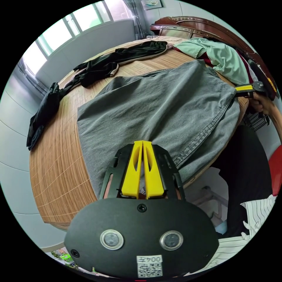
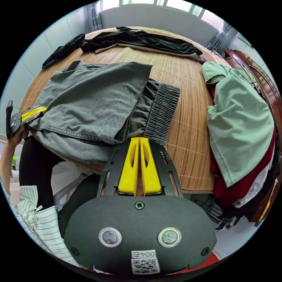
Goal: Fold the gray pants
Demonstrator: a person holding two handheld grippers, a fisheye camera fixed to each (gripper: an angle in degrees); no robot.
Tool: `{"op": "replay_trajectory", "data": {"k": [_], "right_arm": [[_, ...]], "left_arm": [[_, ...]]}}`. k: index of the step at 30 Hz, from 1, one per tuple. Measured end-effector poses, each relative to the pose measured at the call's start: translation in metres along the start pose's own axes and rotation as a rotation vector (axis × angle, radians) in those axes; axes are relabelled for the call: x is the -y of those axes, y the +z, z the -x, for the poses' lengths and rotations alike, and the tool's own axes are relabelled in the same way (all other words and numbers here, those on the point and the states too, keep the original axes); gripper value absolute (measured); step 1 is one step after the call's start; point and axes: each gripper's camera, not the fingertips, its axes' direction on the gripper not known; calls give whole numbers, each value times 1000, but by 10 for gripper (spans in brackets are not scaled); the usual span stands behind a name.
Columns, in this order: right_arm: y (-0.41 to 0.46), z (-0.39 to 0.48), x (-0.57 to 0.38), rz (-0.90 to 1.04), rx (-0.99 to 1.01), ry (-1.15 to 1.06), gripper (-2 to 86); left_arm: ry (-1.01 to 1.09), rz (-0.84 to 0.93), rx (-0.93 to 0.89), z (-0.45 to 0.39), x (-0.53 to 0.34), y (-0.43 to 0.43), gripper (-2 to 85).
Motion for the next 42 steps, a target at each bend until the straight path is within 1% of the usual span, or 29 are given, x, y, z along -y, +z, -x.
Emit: {"op": "replay_trajectory", "data": {"k": [4,6,8,9,10,11,16,20,30,37,39,42], "right_arm": [[-4,-2,-26,-122,-99,-41,-3],[-13,-31,-43,-196,34,71,5],[-26,-85,-79,-366,374,259,32],[-28,-95,-88,-412,452,283,40],[-28,-112,-103,-476,570,312,54],[-25,-124,-111,-497,652,315,67],[-2,-149,-112,-453,790,237,107],[9,-154,-106,-407,691,196,121],[33,-178,-92,-320,642,181,108],[42,-195,-55,-123,598,195,55],[32,-203,-45,-105,629,218,44],[11,-219,-23,-85,729,266,39]], "left_arm": [[-80,-24,-49,6,-1,-6,2],[-89,-23,-50,5,1,-10,2],[-73,-10,-28,1,6,-14,2],[-58,-3,-11,-2,8,-16,2],[-52,-2,-4,-4,9,-17,2],[-48,0,5,-6,11,-19,2],[-69,2,-13,-2,15,-27,2],[-70,6,-13,0,19,-34,2],[-59,8,-8,7,26,-49,3],[-37,13,-5,13,30,-59,3],[-17,20,-8,17,33,-62,2],[-6,36,-36,25,38,-66,2]]}}
